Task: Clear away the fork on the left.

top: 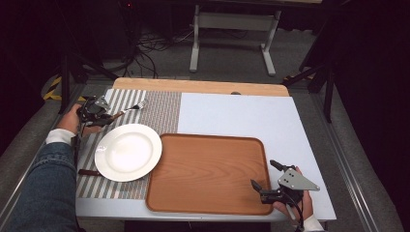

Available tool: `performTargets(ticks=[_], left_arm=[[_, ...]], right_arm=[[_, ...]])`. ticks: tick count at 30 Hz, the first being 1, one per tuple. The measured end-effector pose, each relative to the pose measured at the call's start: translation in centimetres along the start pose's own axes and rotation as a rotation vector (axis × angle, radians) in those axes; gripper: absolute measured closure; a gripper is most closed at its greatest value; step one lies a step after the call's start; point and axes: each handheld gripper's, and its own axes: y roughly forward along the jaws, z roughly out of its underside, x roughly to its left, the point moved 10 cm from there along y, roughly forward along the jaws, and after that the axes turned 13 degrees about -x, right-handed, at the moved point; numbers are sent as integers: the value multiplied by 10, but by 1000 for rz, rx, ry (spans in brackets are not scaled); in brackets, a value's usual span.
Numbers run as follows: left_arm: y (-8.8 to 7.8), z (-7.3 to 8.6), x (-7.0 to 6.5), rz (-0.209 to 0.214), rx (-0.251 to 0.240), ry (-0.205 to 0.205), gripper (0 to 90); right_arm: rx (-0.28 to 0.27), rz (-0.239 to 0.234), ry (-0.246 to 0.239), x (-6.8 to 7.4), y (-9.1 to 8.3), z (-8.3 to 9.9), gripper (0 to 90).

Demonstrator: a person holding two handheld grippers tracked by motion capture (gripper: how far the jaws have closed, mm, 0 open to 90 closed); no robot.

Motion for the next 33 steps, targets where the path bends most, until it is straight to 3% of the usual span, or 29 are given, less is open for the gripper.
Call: performTargets(ticks=[3,10,11,22,33], left_arm=[[-5,-5,-1,-26,-57,-22,761],[-17,-18,-6,-73,-152,-30,761],[-18,-20,-8,-60,-169,-39,761],[-32,-47,-29,-80,-267,-19,761],[-48,-69,-59,-56,-384,-1,761]], right_arm=[[-5,6,-1,-2,1,-1,74],[-16,14,1,-4,1,-3,73],[-23,21,-1,-5,0,-4,72],[-60,43,20,-11,-4,-8,70],[-75,45,18,-11,-5,-12,70]])
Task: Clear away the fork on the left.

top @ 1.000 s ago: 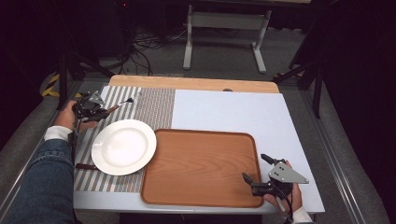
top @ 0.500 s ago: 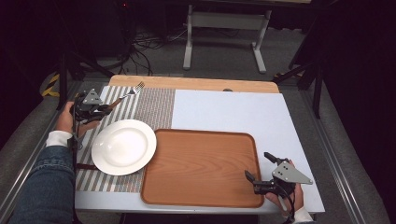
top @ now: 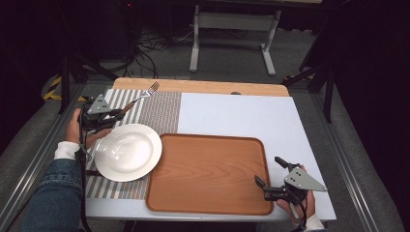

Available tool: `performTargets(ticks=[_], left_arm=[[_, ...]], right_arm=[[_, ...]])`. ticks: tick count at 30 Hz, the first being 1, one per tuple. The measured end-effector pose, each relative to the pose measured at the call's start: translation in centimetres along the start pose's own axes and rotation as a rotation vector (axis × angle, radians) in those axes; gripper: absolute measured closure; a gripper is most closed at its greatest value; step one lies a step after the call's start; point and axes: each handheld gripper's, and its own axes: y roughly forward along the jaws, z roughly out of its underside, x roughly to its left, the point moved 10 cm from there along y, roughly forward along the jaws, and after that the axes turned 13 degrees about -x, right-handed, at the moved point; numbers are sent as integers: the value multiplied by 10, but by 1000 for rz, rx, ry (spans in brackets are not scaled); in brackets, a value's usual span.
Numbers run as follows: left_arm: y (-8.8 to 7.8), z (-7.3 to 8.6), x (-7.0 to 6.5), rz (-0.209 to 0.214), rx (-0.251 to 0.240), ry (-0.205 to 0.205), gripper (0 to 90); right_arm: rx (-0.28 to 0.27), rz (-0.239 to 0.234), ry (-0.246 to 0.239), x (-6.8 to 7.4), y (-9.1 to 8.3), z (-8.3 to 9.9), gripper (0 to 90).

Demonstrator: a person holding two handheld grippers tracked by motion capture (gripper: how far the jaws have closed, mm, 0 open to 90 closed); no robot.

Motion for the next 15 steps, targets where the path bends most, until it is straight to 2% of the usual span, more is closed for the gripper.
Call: performTargets(ticks=[2,9,15], left_arm=[[-3,-5,-7,13,-27,-6,761],[-7,-17,-33,42,-81,18,761],[-10,-26,-57,72,-104,41,761]], right_arm=[[3,0,2,0,0,1,70],[0,0,6,-1,1,0,70],[-4,-16,9,0,6,0,70]])
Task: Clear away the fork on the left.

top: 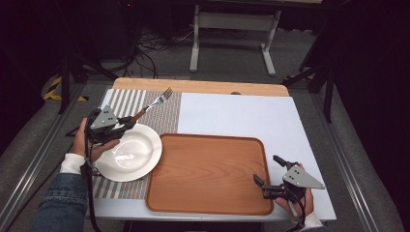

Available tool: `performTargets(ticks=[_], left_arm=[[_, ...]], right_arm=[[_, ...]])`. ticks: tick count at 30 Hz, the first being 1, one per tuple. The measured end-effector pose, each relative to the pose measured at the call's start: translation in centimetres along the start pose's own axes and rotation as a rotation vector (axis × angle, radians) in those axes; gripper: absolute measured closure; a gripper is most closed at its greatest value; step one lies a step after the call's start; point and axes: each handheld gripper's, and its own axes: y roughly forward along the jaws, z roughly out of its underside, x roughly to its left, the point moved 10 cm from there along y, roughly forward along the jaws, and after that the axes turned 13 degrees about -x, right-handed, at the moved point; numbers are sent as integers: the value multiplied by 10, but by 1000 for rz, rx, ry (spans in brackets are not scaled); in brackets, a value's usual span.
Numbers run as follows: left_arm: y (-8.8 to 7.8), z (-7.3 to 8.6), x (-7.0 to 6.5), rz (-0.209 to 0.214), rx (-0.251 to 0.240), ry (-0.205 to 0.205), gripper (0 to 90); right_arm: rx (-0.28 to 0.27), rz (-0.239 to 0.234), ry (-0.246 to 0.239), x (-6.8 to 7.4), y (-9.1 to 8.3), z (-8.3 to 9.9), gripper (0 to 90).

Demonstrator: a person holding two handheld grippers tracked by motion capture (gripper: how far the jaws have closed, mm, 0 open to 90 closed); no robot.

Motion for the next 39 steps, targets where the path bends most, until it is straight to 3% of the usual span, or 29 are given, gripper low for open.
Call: performTargets(ticks=[7,16,29,39], left_arm=[[-1,-10,-31,25,-27,18,761],[0,-11,-78,103,-43,42,761],[7,-11,-135,214,-7,102,761],[13,-3,-165,282,44,122,761]], right_arm=[[-10,-13,12,0,2,0,70],[-8,-22,2,2,4,0,70],[-1,-23,-12,4,4,1,70],[3,-29,-10,4,4,2,70]])
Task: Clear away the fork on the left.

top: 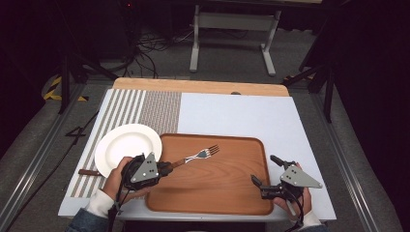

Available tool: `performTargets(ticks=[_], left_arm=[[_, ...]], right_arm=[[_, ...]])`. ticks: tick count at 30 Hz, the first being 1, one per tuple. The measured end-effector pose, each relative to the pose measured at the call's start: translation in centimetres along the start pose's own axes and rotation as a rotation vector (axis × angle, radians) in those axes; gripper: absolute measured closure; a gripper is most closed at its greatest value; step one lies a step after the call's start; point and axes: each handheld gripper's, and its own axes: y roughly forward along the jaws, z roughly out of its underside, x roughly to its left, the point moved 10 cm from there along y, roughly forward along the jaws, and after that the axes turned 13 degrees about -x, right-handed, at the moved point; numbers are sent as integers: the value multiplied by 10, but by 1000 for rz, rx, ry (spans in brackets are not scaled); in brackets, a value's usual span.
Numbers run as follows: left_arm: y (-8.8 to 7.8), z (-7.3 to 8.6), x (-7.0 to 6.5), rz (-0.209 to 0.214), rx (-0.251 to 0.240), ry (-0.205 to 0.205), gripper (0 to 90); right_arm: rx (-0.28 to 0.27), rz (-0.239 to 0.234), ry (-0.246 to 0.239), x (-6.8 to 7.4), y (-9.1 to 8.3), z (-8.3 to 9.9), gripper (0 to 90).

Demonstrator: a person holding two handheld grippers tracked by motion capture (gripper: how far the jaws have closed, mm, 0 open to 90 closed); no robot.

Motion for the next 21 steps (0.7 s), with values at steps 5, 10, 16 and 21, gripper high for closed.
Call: performTargets(ticks=[5,10,16,21], left_arm=[[7,6,-18,42,40,-5,761],[12,14,-32,76,87,-1,761],[16,20,-40,107,104,-19,760],[17,30,-47,120,140,-36,760]], right_arm=[[1,-4,-5,1,0,0,70],[7,-8,-5,1,0,1,70],[11,-12,-8,2,0,2,70],[13,-15,-12,2,1,2,70]])
